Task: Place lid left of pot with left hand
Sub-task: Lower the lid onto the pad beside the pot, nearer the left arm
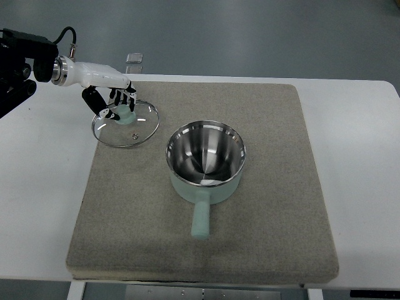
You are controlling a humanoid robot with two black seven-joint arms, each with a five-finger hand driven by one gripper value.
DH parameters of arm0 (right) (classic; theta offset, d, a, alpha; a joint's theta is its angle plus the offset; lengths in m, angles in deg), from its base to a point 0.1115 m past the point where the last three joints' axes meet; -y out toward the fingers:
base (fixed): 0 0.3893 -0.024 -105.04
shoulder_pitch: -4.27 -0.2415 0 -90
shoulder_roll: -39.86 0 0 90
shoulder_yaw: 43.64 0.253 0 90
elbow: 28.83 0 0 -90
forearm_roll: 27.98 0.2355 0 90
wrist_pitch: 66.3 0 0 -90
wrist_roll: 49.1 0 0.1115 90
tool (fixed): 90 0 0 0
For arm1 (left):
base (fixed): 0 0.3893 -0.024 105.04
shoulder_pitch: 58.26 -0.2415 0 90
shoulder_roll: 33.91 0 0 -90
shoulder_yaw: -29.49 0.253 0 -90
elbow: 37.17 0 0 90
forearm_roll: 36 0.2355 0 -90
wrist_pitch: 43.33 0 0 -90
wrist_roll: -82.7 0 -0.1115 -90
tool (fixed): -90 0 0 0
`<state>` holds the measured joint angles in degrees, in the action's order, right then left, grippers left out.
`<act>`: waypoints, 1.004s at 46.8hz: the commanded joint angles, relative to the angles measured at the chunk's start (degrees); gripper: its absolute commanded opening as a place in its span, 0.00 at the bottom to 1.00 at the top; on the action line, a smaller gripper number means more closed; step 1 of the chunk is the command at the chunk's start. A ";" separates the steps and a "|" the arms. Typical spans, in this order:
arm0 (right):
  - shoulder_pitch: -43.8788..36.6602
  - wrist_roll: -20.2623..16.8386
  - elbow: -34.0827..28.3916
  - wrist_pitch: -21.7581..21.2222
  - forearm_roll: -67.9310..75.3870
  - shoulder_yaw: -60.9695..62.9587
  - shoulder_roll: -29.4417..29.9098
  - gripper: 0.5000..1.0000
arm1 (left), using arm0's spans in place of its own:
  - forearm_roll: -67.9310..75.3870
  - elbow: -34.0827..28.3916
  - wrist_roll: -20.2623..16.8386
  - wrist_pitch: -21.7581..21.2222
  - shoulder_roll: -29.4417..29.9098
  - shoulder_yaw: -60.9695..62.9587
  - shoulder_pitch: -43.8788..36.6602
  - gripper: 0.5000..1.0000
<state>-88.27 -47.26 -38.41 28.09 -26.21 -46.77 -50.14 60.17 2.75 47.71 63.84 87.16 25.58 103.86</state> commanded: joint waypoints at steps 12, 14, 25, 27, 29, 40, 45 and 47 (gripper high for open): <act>-0.01 0.01 0.00 0.00 -0.02 -0.03 0.00 0.84 | -0.73 -1.68 0.00 -2.31 -1.01 -0.04 -0.83 0.00; -0.01 0.01 0.00 0.00 0.07 -0.03 0.00 0.84 | -0.73 -1.77 0.00 -2.31 -1.27 0.05 -0.83 0.00; -0.01 0.01 0.00 0.00 -0.02 -0.02 0.00 0.84 | -0.73 -2.12 0.00 -2.66 -1.71 0.14 -1.71 0.00; 0.08 0.01 0.00 0.00 0.07 -0.03 0.00 0.84 | -0.64 -2.47 0.00 -3.10 -2.24 0.14 -2.06 0.00; -0.01 0.01 0.00 0.00 -0.02 0.06 0.00 0.84 | -0.64 -2.91 0.00 -3.45 -2.94 0.22 -2.41 0.00; -0.01 0.01 0.00 0.00 -0.02 -0.03 0.00 0.84 | -0.81 -3.53 0.00 -3.46 -3.56 0.05 -2.33 0.00; -0.01 0.01 0.00 0.00 -0.02 -0.03 0.00 0.84 | -1.43 -3.44 0.00 -4.33 -3.47 -0.74 -2.42 0.00; -0.01 0.01 0.00 0.00 -0.02 -0.03 0.00 0.84 | -2.04 -3.44 0.00 -5.91 -3.38 -0.74 -2.50 0.24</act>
<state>-88.26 -47.26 -38.41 28.09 -26.18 -46.79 -50.14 58.92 -0.75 47.71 59.84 83.65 24.93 101.45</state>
